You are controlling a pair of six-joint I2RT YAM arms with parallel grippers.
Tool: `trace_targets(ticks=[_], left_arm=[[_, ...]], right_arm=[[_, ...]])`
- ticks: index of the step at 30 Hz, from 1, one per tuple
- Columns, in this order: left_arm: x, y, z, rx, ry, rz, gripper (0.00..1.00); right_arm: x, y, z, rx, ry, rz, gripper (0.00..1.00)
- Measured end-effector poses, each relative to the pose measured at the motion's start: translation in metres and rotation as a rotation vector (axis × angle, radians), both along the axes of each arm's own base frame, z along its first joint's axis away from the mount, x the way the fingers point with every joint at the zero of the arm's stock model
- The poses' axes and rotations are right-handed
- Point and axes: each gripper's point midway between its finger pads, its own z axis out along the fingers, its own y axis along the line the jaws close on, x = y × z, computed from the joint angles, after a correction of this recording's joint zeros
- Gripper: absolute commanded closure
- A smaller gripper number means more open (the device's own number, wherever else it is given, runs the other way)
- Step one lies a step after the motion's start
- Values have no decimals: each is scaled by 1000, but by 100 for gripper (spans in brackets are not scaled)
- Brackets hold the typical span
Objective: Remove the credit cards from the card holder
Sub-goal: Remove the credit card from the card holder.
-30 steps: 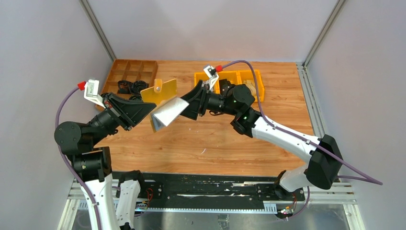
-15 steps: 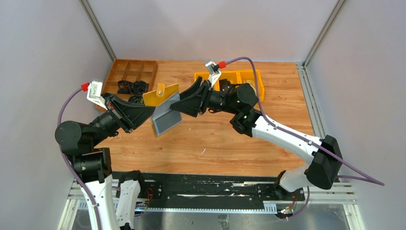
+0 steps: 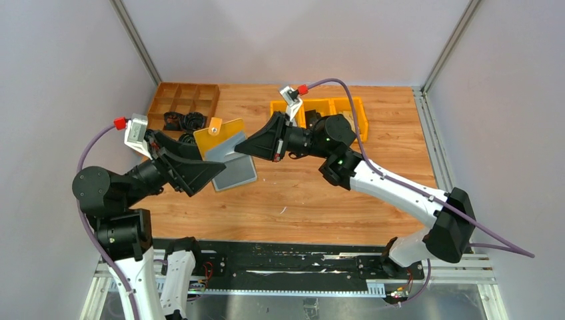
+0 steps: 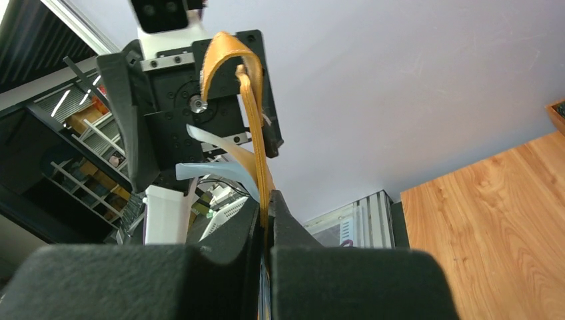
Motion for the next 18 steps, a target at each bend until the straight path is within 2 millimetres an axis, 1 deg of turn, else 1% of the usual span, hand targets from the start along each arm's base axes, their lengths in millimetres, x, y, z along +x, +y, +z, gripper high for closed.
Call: trace_targets(ticks=[2, 4, 9, 11, 14, 16, 17, 18], left_arm=[[-7, -2, 2, 36, -35, -18, 7], [-14, -5, 3, 67, -69, -42, 8], [-30, -8, -3, 129, -168, -49, 19], [-32, -8, -5, 141, -192, -36, 23], [-30, -6, -8, 155, -211, -8, 38], [-24, -2, -12, 162, -211, 19, 49], [-22, -2, -13, 162, -207, 26, 53], [-19, 0, -14, 167, -206, 44, 54]], right_arm=[[1, -2, -2, -17, 13, -5, 99], [0, -6, -2, -33, 23, -7, 99], [-6, -7, 2, -57, 28, 20, 99], [-11, -7, 3, -62, 26, 37, 99], [-19, -4, 3, -77, 26, 73, 100], [-23, -1, 4, -86, 25, 93, 100], [-24, -1, 5, -87, 25, 98, 100], [-26, -1, 4, -93, 27, 104, 100]])
